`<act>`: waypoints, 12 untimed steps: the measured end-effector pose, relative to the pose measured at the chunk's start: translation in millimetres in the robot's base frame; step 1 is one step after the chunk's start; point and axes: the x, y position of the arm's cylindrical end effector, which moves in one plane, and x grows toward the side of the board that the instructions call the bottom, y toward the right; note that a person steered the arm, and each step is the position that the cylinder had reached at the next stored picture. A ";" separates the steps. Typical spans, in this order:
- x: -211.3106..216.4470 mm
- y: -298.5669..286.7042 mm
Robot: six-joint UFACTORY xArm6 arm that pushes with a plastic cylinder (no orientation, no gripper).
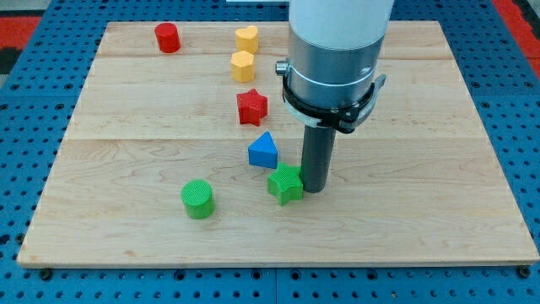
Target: Move green circle to the bottom center
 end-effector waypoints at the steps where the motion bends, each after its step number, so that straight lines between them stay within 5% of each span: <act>1: 0.0 -9.3; 2: 8.9 -20.2; 3: 45.8 12.2; 4: 97.8 -20.4; 6: 75.8 -224.6; 7: 38.3 -273.4; 9: -23.6 -187.3; 12: 35.2 -131.9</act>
